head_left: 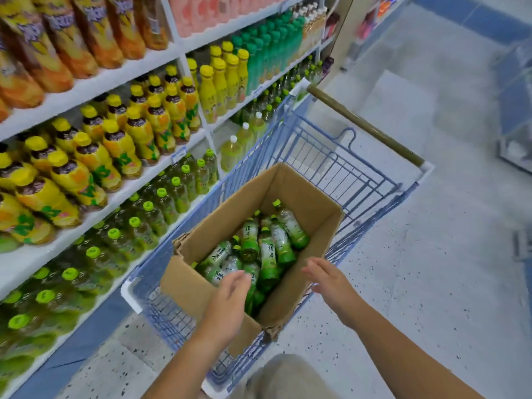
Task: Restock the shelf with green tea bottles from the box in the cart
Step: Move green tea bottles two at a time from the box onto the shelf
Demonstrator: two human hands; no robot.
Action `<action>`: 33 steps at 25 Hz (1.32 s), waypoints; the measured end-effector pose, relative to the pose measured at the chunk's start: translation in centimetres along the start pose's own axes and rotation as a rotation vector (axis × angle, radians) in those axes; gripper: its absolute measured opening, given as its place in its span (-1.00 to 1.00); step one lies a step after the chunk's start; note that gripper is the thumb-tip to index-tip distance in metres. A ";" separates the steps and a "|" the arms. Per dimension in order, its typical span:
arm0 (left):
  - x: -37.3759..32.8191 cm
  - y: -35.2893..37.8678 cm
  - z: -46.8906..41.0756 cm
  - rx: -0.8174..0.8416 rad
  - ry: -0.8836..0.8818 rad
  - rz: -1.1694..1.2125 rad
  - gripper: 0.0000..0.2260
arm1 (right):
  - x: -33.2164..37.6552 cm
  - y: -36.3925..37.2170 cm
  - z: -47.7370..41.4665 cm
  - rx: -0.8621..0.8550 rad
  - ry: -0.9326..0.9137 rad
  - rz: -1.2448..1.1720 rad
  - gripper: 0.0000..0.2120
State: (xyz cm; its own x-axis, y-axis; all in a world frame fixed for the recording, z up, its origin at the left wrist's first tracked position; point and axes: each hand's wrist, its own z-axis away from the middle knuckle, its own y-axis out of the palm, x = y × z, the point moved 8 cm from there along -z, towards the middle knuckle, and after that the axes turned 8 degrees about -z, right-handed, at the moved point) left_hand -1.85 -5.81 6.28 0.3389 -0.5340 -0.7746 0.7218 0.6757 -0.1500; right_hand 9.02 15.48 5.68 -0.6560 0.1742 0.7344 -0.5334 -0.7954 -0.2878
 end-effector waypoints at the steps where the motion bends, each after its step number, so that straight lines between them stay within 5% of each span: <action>1: -0.5 0.3 -1.6 0.023 0.003 -0.026 -0.62 | 0.5 -0.8 -0.7 -0.032 -0.014 0.008 -0.81; 5: -1.8 0.1 -7.1 0.015 0.002 -0.084 -0.58 | 2.3 -2.6 -4.5 -0.093 -0.035 0.117 -0.80; 10: -0.8 -0.7 -15.9 -0.124 -0.071 -0.126 -0.55 | 3.9 -1.1 -14.9 -0.014 -0.103 0.576 -0.65; 17: 6.5 2.6 -30.3 -0.035 -0.178 -0.616 -0.47 | -0.7 -0.5 -31.2 0.087 0.039 0.958 -0.80; 27: 9.0 5.4 -40.0 -0.043 -0.356 -0.679 -0.62 | -5.7 1.2 -40.0 -0.056 0.047 1.002 -0.45; 33: 8.8 5.6 -41.2 -0.016 -0.418 -0.557 -0.67 | -4.3 1.3 -40.4 -0.017 0.014 1.024 -0.68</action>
State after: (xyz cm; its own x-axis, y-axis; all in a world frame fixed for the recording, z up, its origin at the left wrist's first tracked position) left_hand -19.71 14.25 -26.66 0.1266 -0.9521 -0.2782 0.8479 0.2495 -0.4678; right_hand -10.45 37.15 -22.71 -0.8070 -0.5775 0.1235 0.2797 -0.5580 -0.7813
